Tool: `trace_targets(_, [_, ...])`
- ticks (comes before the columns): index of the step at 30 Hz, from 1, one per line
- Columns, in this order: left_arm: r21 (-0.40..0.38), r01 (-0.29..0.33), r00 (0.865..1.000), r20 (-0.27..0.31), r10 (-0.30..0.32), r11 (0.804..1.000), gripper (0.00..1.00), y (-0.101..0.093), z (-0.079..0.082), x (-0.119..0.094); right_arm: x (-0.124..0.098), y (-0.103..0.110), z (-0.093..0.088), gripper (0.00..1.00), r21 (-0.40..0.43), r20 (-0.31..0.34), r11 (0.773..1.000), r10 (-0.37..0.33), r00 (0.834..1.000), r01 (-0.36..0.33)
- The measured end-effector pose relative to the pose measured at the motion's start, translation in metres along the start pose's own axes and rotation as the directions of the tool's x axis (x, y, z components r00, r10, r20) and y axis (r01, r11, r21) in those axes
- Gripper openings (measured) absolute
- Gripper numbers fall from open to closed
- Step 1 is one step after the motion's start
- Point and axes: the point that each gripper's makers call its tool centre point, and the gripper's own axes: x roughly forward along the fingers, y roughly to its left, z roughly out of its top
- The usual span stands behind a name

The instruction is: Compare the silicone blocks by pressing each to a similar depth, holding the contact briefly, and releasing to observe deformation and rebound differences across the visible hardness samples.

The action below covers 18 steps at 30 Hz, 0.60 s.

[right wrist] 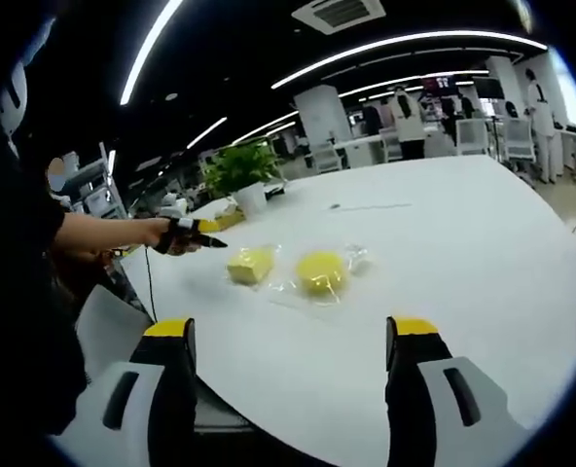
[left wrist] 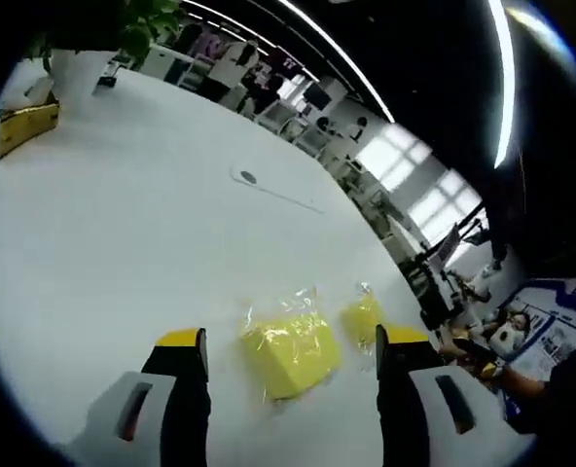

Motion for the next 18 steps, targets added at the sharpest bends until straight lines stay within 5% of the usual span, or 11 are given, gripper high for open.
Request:
trace_targets(6, [-0.078, 0.021, 0.999, -0.029, -0.023, 0.997, 0.58, 0.009, -0.003, 0.024, -0.005, -0.005, 0.004, 0.72, -0.016, -0.008, 1.000, -0.018, 1.000, 0.018])
trace_targets(9, [-0.208, 0.005, 1.000, -0.001, -0.005, 0.978, 0.48, 0.019, -0.001, 0.035, -0.006, -0.008, 0.005, 0.71, -0.030, -0.019, 0.999, -0.029, 0.999, 0.028])
trace_targets(12, [-0.255, 0.033, 0.999, 0.019, -0.029, 0.966, 0.37, 0.020, -0.002, 0.041, -0.006, -0.008, 0.006, 0.67, -0.022, -0.024, 1.000, -0.021, 0.999, 0.020])
trace_targets(18, [-0.322, 0.048, 0.999, 0.015, -0.045, 0.946, 0.35, 0.025, -0.011, 0.052, -0.005, -0.010, 0.003, 0.65, -0.006, -0.027, 1.000, -0.024, 0.999, 0.024])
